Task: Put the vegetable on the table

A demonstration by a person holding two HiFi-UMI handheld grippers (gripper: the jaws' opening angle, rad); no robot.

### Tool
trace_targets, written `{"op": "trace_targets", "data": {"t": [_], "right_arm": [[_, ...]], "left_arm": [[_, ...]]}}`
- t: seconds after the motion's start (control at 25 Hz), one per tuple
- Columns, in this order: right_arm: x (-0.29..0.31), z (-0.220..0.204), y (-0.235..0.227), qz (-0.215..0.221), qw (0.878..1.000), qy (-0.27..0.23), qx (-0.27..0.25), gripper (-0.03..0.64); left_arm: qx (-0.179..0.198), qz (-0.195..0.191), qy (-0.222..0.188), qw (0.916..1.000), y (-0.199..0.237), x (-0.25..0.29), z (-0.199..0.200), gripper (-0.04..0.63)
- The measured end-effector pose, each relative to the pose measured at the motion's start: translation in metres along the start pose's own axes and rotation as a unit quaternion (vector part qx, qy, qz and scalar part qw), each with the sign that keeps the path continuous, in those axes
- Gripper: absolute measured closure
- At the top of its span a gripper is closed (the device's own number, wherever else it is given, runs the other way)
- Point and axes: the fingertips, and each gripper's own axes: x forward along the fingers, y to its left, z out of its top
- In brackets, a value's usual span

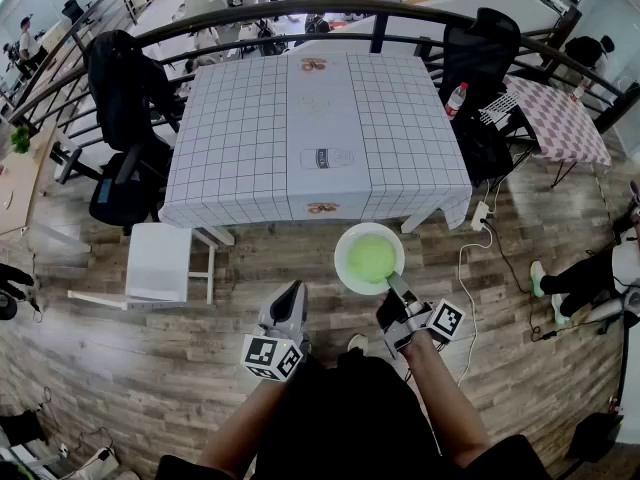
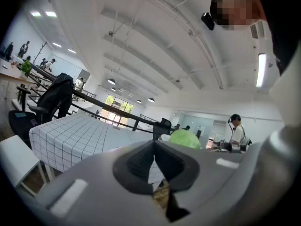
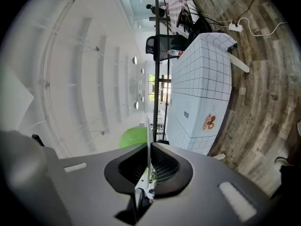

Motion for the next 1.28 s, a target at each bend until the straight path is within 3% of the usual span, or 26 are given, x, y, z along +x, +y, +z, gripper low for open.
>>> {"op": "trace_targets", "data": {"t": [0.68, 1.28], "right_arm": [[0.018, 0.015, -0.005, -0.01, 1.0, -0.007, 0.016, 0.597], [0.054, 0.053, -0.022, -0.012, 1.0, 0.017, 0.017, 0.597]], "left_arm": [[0.008, 0.063, -0.019, 0.9978, 0.02, 0.027, 0.021, 0.588], [0.014, 0.107, -0.037, 0.9934, -0.008, 0.089, 0.007, 0.588]]}}
